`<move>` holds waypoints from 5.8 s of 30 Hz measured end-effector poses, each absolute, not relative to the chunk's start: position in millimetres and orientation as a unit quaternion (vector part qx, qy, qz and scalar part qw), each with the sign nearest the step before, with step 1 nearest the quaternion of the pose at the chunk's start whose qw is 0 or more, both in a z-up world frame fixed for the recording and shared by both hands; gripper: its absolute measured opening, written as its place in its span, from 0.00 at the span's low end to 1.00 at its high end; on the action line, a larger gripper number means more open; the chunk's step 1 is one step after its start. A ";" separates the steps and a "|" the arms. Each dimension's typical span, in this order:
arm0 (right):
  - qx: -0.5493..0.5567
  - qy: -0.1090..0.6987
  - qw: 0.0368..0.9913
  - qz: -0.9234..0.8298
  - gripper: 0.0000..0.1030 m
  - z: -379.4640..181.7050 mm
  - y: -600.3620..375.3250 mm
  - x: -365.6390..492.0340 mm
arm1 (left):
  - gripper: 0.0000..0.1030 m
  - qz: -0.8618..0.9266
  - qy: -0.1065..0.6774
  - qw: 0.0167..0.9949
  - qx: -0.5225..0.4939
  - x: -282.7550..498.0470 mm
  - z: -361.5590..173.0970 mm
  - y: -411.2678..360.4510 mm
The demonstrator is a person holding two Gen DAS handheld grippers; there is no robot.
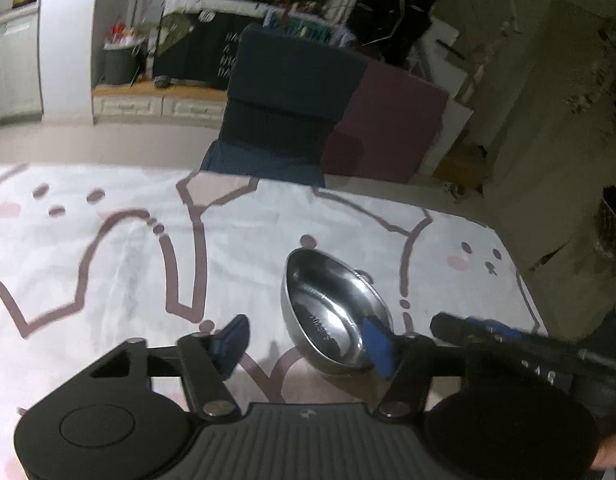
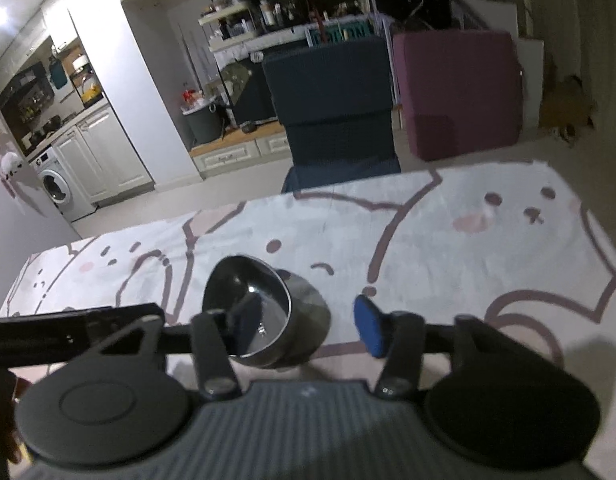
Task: Organize plates and bowls
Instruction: 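Close both grippers on the rim of the small steel bowl, then carry the small steel bowl with both grippers over the steel tray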
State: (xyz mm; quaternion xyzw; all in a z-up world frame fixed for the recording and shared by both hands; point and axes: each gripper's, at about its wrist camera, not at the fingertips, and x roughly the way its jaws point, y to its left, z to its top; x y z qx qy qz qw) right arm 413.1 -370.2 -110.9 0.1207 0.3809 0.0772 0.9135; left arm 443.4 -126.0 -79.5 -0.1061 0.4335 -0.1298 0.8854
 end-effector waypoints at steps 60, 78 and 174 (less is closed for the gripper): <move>-0.014 0.446 0.890 0.098 0.04 -124.6 -305.2 385.2 | 0.07 -0.099 0.473 0.874 -0.046 435.2 -91.9 -130.3; 0.000 0.392 0.914 0.107 0.04 -48.6 -325.5 296.7 | 0.08 -0.123 0.420 0.898 -0.044 350.3 -12.6 -137.0; -0.167 0.530 0.810 0.189 0.22 -134.5 -313.8 157.8 | 0.09 -0.216 0.509 0.823 0.128 234.6 -111.4 -175.4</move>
